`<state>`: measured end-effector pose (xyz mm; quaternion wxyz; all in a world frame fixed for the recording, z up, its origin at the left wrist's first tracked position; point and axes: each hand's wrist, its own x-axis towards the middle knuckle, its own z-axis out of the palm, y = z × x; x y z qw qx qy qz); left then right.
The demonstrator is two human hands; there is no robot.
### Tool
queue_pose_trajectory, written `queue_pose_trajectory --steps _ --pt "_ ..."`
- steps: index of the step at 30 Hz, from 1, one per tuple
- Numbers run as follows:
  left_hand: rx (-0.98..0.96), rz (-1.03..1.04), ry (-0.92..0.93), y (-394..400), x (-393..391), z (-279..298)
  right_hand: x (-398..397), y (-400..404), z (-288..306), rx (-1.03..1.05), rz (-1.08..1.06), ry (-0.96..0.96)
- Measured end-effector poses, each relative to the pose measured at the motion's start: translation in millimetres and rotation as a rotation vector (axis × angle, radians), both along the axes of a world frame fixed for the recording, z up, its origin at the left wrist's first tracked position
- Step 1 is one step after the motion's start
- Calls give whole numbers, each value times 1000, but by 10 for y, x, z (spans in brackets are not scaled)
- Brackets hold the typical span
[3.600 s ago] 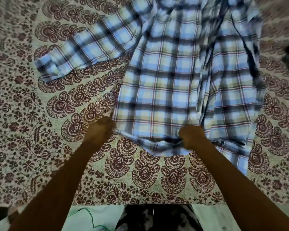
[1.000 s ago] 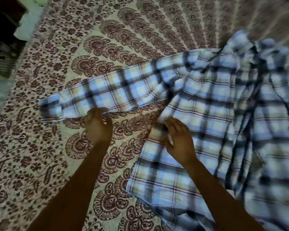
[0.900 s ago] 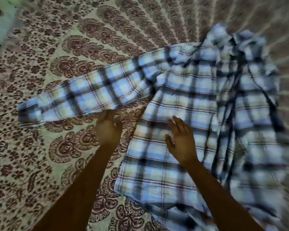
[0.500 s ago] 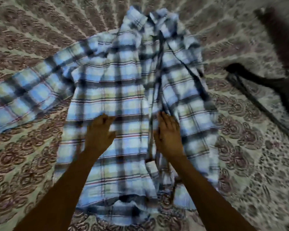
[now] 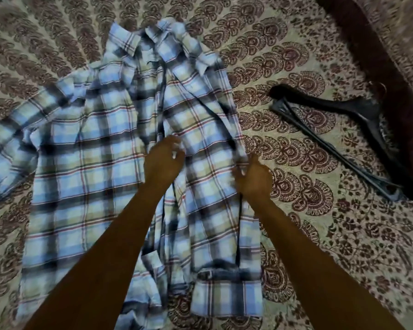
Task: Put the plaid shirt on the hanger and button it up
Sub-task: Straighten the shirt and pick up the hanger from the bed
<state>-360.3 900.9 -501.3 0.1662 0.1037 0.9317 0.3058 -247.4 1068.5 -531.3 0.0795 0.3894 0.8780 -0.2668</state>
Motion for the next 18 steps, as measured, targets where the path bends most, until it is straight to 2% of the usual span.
queue_pose_trajectory --steps 2,4,7,9,10,11,13,15,16,18 --pt "66 13 -16 147 -18 17 -18 39 36 -33 -2 98" --pt "258 140 -118 222 -22 58 -21 -52 159 -70 60 380" --pt "609 369 -499 226 -61 186 -61 -382 395 -189 381 627" --pt "754 415 -685 77 -109 206 -78 -659 445 -352 639 587" --pt "763 440 -733 -9 -138 216 -82 -756 428 -463 715 516" --pt "732 445 -720 -97 -169 213 -84 -827 421 -593 719 454" --pt "580 381 -571 -291 -223 175 -36 -853 381 -745 539 375" --pt "476 411 -483 -498 -258 87 54 -725 278 -560 297 338" --pt "449 486 -477 -609 -247 50 120 -629 217 -371 203 315" --pt "415 682 -444 -883 -234 -39 275 -436 118 -39 45 131"
